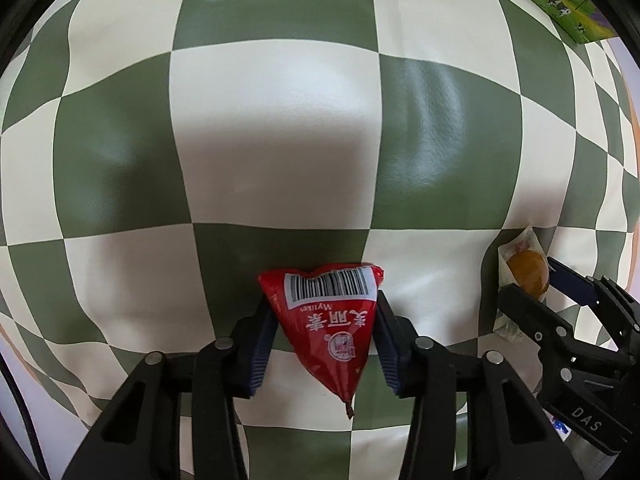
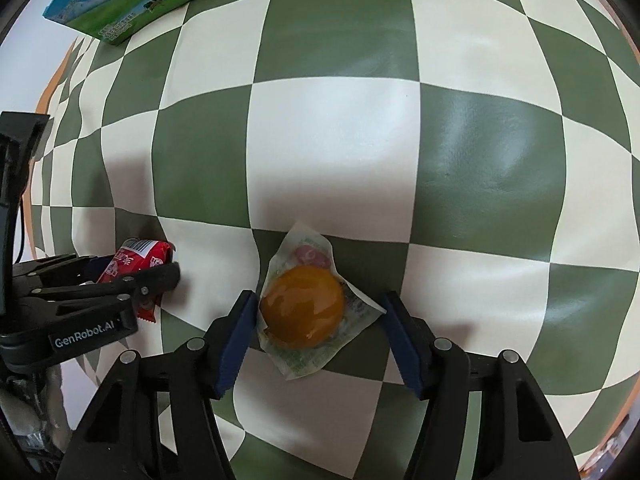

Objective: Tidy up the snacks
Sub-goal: 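Grasp small red triangular packet with left tool while right tool grasps wrapped brown egg, then carry both items into the box and open both tools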

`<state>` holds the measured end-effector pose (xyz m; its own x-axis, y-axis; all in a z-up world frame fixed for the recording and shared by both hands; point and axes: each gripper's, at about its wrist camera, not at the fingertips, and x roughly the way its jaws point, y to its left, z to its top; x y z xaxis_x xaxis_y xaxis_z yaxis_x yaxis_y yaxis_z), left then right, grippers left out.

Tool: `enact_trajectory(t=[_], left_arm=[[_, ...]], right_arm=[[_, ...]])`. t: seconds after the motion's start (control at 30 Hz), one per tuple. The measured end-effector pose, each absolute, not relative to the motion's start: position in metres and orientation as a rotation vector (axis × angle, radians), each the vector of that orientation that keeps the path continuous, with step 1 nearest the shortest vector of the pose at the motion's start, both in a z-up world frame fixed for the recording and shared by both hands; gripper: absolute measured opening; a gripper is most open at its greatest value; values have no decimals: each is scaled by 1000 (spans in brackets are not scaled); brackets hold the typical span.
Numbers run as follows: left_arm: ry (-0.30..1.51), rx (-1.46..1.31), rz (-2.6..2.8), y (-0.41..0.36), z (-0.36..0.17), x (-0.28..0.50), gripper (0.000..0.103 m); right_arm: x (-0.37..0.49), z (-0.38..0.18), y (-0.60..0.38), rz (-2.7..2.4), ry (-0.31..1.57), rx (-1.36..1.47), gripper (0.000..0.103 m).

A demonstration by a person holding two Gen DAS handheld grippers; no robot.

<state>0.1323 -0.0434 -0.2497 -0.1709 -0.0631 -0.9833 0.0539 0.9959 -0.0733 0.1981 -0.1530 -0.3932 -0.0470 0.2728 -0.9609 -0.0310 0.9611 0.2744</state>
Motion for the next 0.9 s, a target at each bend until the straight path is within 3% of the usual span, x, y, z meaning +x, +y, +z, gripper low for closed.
enact_trajectory(t=[0.43,0.9], left_arm=[[1692,-2,-159,-55,-227,128,37],[1499,-38,-294,-79,-127,171,37]], right_arm=[[186,-372,-155,260,1528,143,63],[208,-282,-192,323,1403,237,62]])
